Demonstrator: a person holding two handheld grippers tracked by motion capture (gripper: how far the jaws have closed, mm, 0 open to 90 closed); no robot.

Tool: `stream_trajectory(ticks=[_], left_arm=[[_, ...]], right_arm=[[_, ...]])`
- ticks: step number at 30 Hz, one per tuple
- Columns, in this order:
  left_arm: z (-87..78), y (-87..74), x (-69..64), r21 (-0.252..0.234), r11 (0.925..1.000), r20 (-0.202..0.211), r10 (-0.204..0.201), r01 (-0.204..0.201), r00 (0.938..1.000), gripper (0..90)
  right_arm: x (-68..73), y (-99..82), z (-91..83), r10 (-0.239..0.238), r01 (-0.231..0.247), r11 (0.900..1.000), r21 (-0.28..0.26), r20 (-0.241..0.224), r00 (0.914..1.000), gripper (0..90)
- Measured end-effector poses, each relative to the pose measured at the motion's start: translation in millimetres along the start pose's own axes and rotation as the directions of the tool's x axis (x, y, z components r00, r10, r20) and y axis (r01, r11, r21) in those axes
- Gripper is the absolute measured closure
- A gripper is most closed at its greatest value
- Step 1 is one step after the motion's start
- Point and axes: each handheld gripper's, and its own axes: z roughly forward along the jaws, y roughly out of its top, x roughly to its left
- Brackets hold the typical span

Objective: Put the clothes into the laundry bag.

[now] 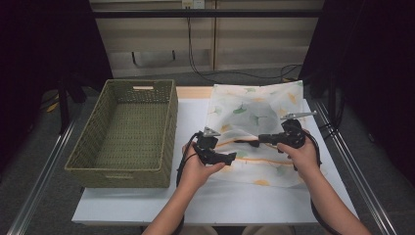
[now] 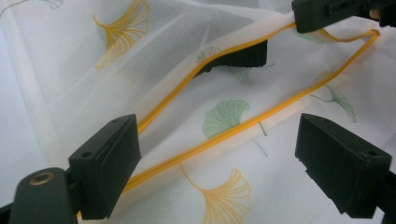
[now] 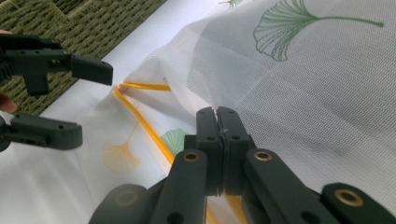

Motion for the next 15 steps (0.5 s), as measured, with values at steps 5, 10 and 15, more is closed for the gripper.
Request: stream_trajectory(ticks=[5,10,15], left_arm=[[1.5,-1.9,1.7,-0.006,0.9998,-0.006,-0.021,0.021,0.9998,13.9],[0.6,-1.6,3.7,0.002,1.0000,-0.010,-0.009,0.009,0.9999,14.0],[0.8,-2.1,4.2,0.005,1.0000,-0.010,-0.007,0.007,0.9999,14.0]], right_arm=[[-3.5,-7.0,1.7,0.009,-0.009,1.0000,0.002,-0.003,1.0000,89.2],[-3.7,-13.0,3.6,0.006,-0.006,0.9998,0.020,-0.001,1.0000,89.1],[-3.4,-17.5,5.2,0.001,-0.001,0.9997,0.024,-0.005,1.0000,89.0]])
